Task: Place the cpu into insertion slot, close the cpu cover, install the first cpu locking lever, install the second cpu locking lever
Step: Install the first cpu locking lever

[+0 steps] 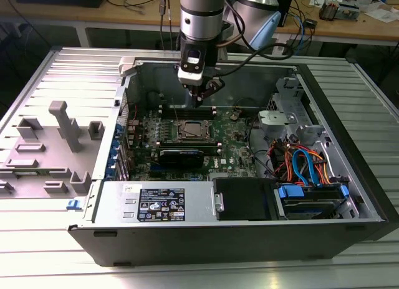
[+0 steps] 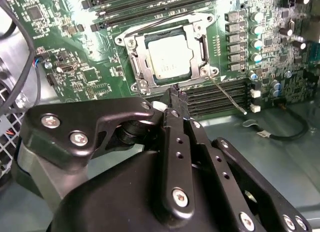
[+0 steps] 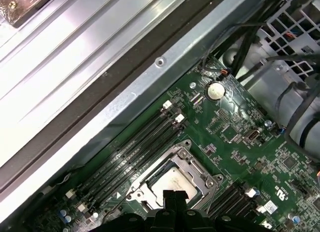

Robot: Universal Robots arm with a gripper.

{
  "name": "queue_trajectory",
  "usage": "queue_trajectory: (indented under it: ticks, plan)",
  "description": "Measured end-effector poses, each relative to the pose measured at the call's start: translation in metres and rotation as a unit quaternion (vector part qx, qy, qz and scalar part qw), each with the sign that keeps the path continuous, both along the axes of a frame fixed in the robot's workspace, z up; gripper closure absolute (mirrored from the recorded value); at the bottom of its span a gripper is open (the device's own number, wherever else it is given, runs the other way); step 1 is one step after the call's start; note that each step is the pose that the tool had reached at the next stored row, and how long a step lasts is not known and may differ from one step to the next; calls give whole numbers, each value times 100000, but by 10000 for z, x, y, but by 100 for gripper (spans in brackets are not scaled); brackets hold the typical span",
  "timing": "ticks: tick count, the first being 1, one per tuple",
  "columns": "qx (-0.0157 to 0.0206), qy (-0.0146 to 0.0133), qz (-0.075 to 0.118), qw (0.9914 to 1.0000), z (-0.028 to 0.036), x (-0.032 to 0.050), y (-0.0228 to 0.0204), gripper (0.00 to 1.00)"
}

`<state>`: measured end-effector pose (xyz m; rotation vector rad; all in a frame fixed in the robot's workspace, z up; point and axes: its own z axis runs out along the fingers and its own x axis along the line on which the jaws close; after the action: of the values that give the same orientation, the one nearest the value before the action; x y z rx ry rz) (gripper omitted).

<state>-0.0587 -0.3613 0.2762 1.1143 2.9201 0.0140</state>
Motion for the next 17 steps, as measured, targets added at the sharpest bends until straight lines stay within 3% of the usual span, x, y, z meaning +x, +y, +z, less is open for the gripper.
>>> queue_trajectory:
  ticks: [6, 11, 12, 14, 16, 17]
  plan:
    - [-1, 2, 4106, 99916, 0, 0, 6, 89]
    - [-3, 5, 7393, 99726, 0, 0, 11, 89]
    - [-1, 2, 8047, 99676, 0, 0, 13, 89]
    - [1, 0, 10465, 99451, 0, 0, 18, 89]
    - [-1, 0, 11633, 99321, 0, 0, 21, 89]
    - [2, 2, 12570, 99207, 0, 0, 21, 89]
